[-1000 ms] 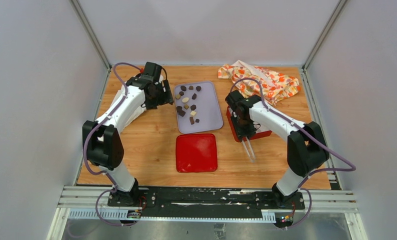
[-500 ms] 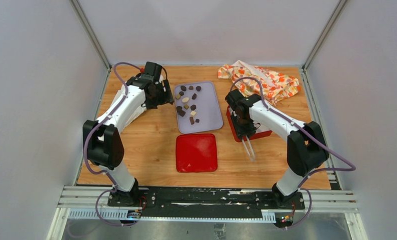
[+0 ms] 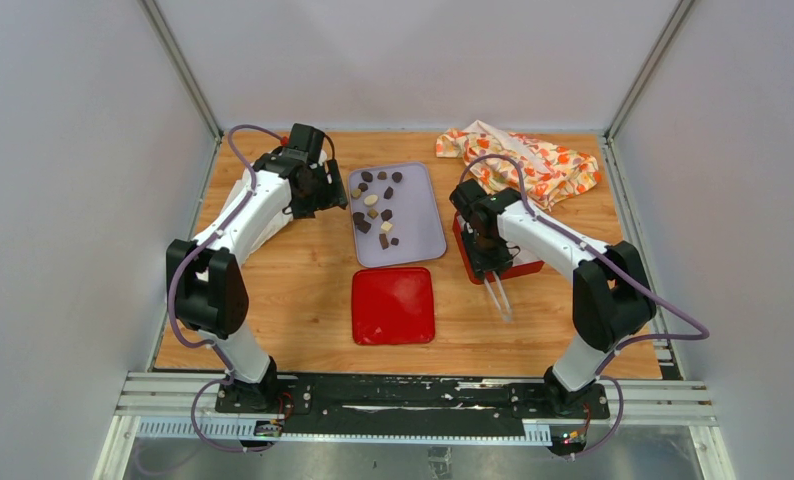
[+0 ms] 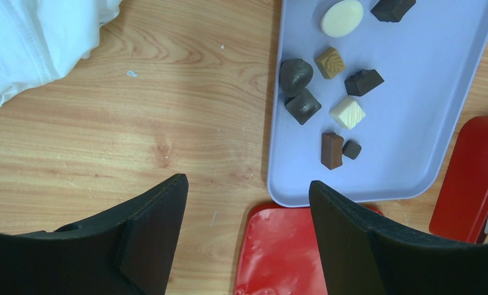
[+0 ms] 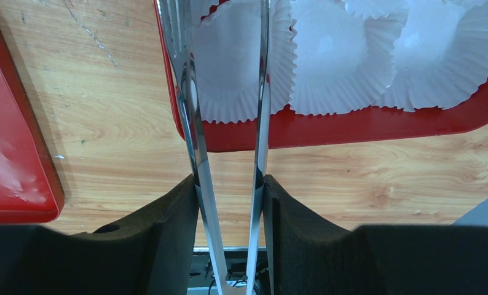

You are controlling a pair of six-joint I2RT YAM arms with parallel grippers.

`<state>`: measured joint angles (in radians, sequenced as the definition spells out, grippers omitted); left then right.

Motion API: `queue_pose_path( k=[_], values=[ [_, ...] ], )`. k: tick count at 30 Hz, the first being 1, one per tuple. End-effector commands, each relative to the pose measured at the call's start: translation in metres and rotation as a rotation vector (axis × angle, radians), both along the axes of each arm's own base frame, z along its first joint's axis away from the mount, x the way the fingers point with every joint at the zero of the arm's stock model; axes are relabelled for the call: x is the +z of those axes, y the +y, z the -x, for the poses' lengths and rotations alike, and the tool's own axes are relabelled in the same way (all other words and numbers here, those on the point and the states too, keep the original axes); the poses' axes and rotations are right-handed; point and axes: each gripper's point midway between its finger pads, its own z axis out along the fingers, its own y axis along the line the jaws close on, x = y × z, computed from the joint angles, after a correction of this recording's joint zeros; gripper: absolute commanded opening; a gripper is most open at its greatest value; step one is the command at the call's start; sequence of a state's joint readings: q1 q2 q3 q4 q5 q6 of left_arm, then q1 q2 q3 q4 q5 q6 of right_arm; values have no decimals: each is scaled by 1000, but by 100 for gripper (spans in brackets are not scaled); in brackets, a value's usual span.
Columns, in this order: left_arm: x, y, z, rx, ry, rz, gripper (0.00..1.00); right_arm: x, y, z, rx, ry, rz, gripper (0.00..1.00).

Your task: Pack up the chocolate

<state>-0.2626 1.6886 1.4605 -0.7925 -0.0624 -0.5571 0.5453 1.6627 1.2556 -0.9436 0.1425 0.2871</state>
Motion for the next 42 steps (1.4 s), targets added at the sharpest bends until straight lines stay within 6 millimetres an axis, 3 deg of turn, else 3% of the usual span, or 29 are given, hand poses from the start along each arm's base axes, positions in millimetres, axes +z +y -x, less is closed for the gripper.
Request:
queue_pose_path(
  k=[1, 9, 13, 22, 27, 33, 38, 42],
  values=[
    [6, 1, -6, 3, -18, 10, 77, 2, -8, 2, -1, 9, 38, 45],
    [7, 1, -5, 3, -19, 12, 77, 2, -6, 1, -2, 3, 32, 44],
    [7, 1, -4, 3, -19, 12, 77, 12, -11, -3, -16, -40, 45, 43],
    [8, 1, -4, -1, -22, 8, 77, 77, -38, -27, -113, -234, 9, 40],
    [9, 1, -5, -3, -27, 10, 77, 101, -42, -36, -121, -285, -5, 39],
    [10, 2, -5, -6, -28, 3, 77, 116, -17, -45, -91, -292, -119, 38],
    [11, 4, -4, -1, -34, -3, 77, 119, 27, -41, 12, -256, -195, 38],
    [12, 8, -4, 10, -30, -22, 78, 105, 73, -30, 180, -163, -213, 38]
  ],
)
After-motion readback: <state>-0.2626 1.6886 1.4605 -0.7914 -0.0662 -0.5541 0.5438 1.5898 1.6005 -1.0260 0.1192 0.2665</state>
